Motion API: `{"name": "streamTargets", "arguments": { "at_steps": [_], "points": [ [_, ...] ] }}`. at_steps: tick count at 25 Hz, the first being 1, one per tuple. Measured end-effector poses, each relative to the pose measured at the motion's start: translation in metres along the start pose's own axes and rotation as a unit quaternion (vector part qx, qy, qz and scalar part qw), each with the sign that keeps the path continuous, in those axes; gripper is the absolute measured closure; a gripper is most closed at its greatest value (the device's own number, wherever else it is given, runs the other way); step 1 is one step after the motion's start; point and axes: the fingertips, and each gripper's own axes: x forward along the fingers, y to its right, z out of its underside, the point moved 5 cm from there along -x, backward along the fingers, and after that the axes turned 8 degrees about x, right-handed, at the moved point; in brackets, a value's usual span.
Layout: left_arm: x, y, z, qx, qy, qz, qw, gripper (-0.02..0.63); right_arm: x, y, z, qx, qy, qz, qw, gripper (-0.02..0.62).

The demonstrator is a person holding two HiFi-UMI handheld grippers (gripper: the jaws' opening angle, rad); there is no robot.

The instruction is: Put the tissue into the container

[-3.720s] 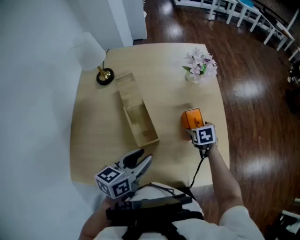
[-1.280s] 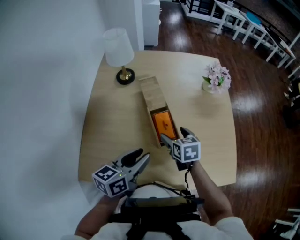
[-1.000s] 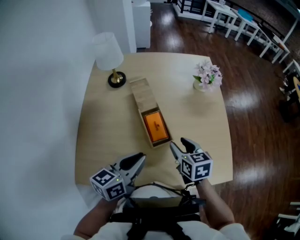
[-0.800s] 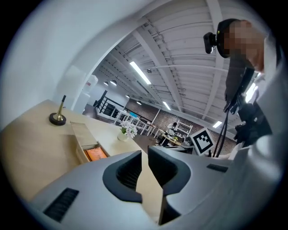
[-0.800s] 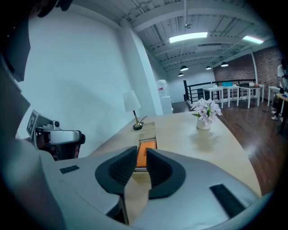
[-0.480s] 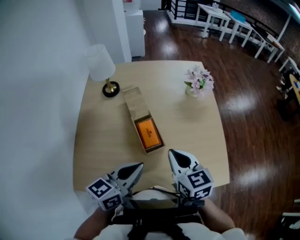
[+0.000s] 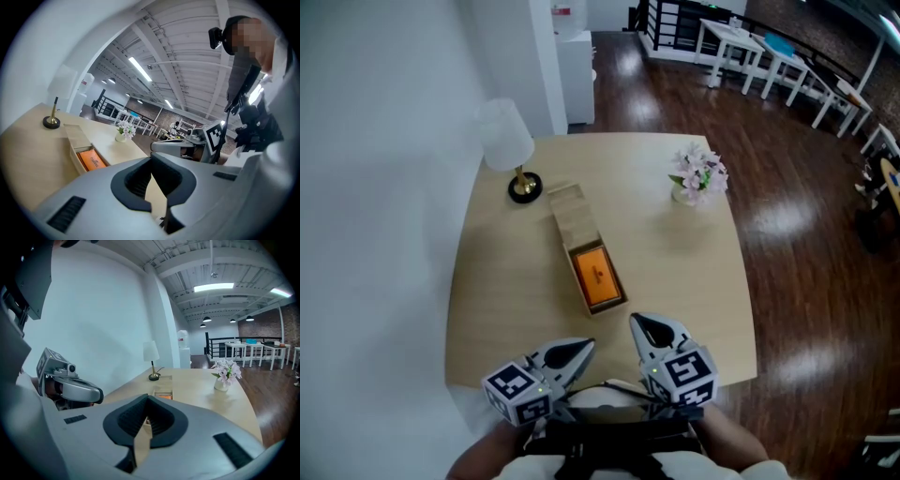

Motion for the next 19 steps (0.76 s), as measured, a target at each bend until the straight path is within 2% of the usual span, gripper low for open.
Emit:
{"name": "streamTargets", "arguments": {
  "at_steps": [9, 19],
  "points": [
    [0.002, 0.004, 0.002, 0.003, -0.004, 0.014, 0.9999, 0.604, -0.004, 0.002, 0.004, -0.008, -0.003, 0.01, 1.0, 0.595],
    [0.003, 0.002, 0.003, 0.002, -0.02, 0.008, 0.9998, 0.604, -0.007, 0.012, -0.002, -0.01, 0.003, 0.028, 1.0, 0.595]
  ]
}}
